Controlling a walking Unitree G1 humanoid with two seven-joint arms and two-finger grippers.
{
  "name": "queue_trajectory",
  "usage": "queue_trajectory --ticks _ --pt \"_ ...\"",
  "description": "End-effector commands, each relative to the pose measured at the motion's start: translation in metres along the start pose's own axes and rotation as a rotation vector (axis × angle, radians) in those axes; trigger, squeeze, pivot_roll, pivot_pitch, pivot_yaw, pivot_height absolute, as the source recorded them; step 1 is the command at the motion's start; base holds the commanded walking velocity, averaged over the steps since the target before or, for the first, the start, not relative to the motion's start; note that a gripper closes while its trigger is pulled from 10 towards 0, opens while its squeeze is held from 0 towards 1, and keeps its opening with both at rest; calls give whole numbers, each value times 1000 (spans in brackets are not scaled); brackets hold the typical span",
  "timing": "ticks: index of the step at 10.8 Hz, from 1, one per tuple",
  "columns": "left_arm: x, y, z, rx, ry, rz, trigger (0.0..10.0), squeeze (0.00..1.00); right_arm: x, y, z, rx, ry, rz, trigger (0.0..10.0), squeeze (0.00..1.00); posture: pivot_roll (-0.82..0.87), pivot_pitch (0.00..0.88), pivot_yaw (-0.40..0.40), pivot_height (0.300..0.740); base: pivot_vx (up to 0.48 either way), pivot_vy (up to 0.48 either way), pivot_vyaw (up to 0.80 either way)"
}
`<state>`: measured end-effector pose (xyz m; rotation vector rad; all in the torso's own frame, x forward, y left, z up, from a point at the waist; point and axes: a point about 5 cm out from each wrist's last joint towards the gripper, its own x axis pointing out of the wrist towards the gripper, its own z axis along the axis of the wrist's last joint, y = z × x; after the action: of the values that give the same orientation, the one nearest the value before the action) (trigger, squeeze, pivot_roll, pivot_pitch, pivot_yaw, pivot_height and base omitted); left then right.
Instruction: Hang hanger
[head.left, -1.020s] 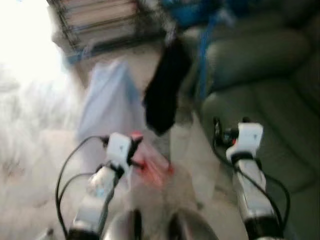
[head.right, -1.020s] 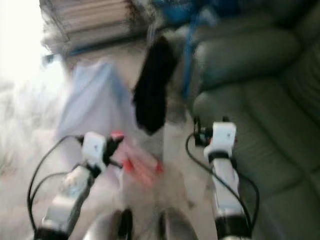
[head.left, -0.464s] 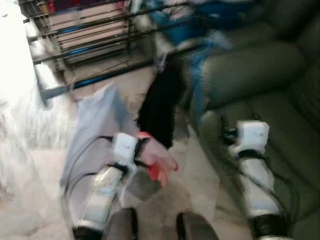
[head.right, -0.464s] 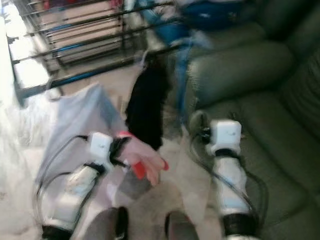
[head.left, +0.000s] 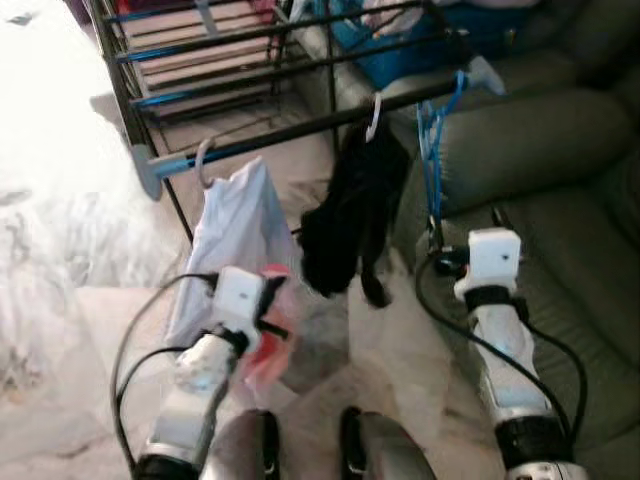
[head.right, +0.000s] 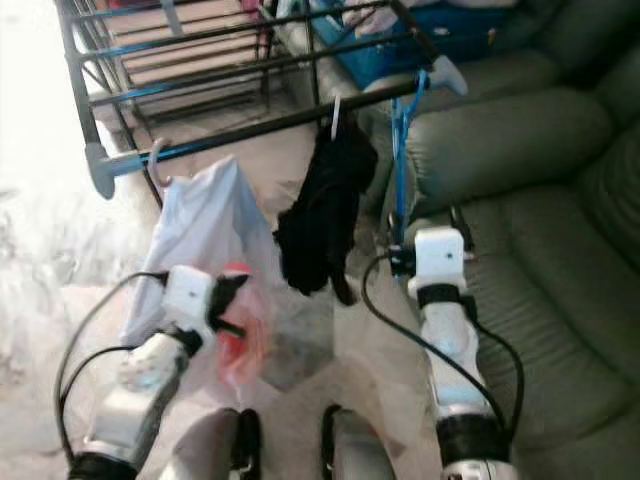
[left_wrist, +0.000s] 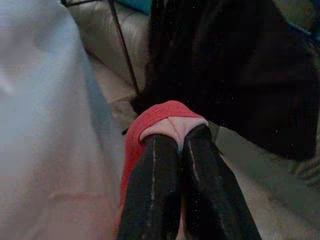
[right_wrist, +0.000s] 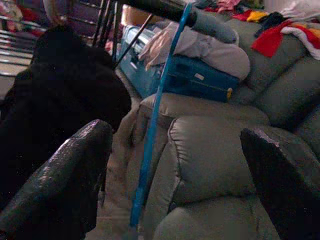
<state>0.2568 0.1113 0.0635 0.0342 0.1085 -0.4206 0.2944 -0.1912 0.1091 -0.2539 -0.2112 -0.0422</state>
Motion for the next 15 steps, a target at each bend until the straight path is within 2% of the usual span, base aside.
queue_trajectory --ticks 1,4,10,13,15 --pt "0 -6 5 5 -29 -19 10000 0 0 -6 -5 1 33 -27 10000 0 -3 188 -10 740 0 0 0" --pt "0 -4 7 9 -51 -13 10000 0 -3 -7 -11 -7 56 -26 10000 0 -5 187 -11 740 0 0 0" --pt "0 -6 7 2 -57 -12 10000 0 0 -3 -11 5 60 3 10000 0 -8 190 -12 740 349 0 0" --pt "1 -7 7 1 -55 -9 10000 0 9 4 -9 -20 54 87 10000 0 -6 192 -13 740 316 0 0" --pt "1 -7 7 -4 -53 -5 10000 0 21 -4 -4 -52 48 46 10000 0 -4 193 -14 740 0 0 0"
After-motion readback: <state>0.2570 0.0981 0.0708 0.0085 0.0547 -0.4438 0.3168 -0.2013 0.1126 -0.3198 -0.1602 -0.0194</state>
